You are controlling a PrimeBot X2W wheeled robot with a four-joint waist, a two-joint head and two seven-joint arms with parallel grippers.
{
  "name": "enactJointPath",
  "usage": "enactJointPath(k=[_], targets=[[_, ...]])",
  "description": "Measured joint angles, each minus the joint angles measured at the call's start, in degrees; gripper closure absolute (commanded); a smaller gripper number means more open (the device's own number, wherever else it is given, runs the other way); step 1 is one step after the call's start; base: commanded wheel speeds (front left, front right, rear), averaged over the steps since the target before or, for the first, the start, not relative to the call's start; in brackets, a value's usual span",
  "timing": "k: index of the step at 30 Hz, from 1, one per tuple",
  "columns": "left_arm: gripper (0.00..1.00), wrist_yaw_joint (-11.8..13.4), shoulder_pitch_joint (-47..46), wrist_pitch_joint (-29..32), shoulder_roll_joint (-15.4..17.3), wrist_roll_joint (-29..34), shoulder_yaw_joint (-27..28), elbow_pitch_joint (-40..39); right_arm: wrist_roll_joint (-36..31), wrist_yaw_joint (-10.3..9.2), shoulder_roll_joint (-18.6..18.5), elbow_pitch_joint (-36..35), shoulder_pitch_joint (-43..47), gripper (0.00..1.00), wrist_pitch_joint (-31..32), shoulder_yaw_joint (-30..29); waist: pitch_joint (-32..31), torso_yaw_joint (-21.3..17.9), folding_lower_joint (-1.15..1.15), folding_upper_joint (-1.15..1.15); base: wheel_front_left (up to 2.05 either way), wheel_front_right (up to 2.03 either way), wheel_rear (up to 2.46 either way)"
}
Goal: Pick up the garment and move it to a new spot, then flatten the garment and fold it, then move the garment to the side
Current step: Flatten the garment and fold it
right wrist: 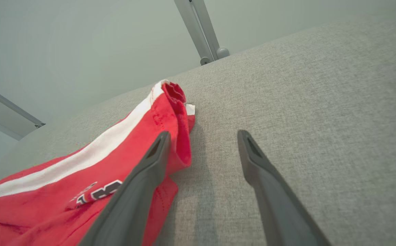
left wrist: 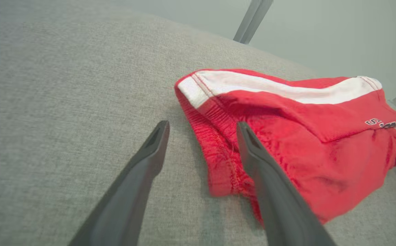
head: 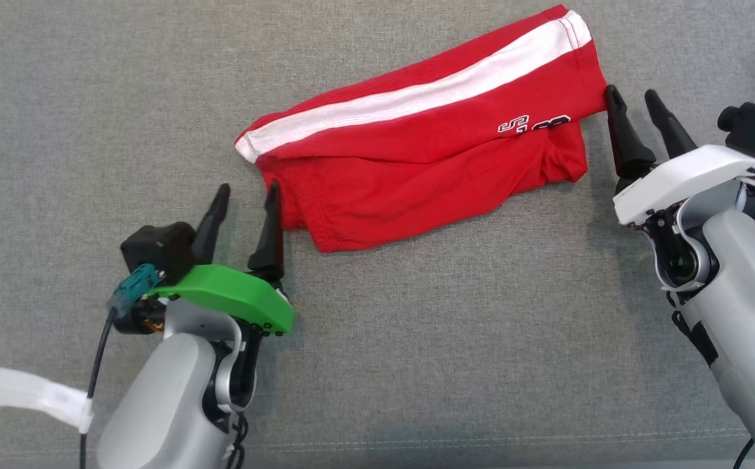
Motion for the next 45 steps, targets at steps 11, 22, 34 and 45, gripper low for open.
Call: enactJointPath(k=[11, 22, 34, 45], targets=[[0.0, 1.9, 6.0, -6.2, 4.3, 4.8, 0.6, -7.8, 0.9, 0.0, -0.5, -2.6, 3.7, 0.0, 0.7, 0.6, -3.6, 0.2, 0.0, 0.0, 0.0, 0.0, 0.0], [0.0, 1.3, 6.6, -7.4, 3.9, 7.9, -1.7, -8.1, 0.8, 0.0, -0.8, -2.3, 4.7, 0.0, 4.1, -0.8, -4.2, 0.9, 0.0, 0.0, 0.0, 0.0, 0.0], [0.0, 0.5, 6.7, -8.0, 1.3, 9.0, -1.9, -7.7, 0.6, 0.0, 1.2, 8.3, -2.7, 0.0, 15.6, -3.5, -2.3, 6.4, 0.0, 0.0, 0.0, 0.0, 0.0], [0.0, 0.5, 12.5, -8.3, 1.4, 10.3, 2.0, -7.5, 8.5, 0.01, 4.3, 5.2, 3.2, 1.0, 16.5, -7.4, -4.4, 9.2, 0.0, 0.0, 0.0, 0.0, 0.0]])
